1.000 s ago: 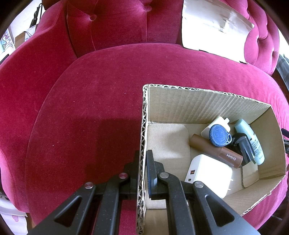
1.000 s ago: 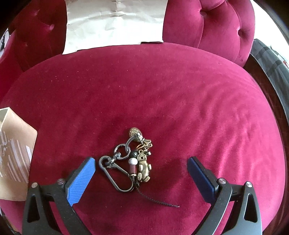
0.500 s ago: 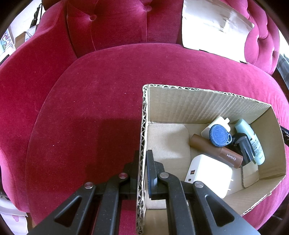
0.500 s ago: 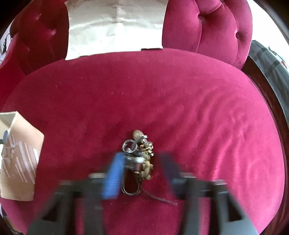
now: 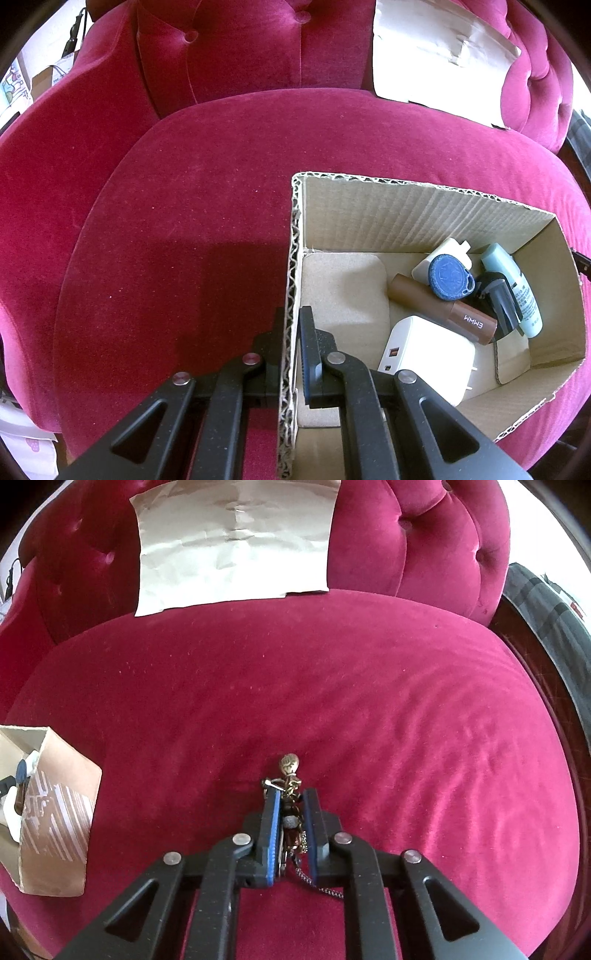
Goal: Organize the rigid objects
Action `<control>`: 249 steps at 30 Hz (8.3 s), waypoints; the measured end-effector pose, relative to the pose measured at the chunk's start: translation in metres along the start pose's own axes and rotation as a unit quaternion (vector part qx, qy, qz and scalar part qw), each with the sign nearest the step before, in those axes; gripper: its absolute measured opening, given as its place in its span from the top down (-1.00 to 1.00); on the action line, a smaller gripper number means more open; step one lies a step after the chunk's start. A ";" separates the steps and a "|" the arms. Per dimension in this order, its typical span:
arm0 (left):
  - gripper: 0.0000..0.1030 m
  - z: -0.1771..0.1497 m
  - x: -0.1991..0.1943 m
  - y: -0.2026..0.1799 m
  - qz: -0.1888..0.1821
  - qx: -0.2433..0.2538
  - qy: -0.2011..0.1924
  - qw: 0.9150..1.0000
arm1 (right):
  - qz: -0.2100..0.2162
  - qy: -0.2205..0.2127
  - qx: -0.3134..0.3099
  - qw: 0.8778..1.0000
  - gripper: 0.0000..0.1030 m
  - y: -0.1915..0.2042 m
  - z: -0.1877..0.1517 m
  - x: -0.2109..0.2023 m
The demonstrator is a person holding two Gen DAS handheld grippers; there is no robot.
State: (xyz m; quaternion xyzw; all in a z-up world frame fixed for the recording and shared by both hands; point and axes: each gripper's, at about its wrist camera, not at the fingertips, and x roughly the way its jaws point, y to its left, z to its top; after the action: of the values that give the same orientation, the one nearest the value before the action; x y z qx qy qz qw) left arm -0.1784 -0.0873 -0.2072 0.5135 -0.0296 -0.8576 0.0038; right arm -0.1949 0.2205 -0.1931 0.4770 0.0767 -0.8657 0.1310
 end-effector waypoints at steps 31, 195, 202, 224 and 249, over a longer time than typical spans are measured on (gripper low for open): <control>0.88 -0.004 -0.005 0.008 0.002 0.001 0.000 1.000 | 0.012 -0.053 0.004 0.999 0.88 -0.002 0.025 -0.061; -1.00 0.002 -0.092 -0.075 0.033 -0.012 -0.027 0.999 | 0.067 -0.017 -0.043 0.997 -1.00 0.178 0.011 -0.120; -1.00 -0.015 -0.144 -0.094 0.022 -0.003 -0.043 0.999 | 0.063 -0.021 -0.031 0.997 -1.00 0.170 0.002 -0.160; -1.00 -0.073 -0.212 -0.087 0.041 0.005 -0.051 0.998 | 0.055 -0.027 -0.022 0.998 -1.00 0.167 -0.052 -0.237; -1.00 -0.071 -0.230 -0.101 0.022 -0.007 -0.054 0.998 | 0.043 -0.038 -0.024 0.998 -1.00 0.159 -0.060 -0.250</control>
State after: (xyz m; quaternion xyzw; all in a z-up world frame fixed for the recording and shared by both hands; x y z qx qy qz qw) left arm -0.0050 0.0185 -0.0434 0.4655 -0.0352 -0.8840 0.0242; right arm 0.0287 0.1225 -0.0143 0.4435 0.0715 -0.8746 0.1821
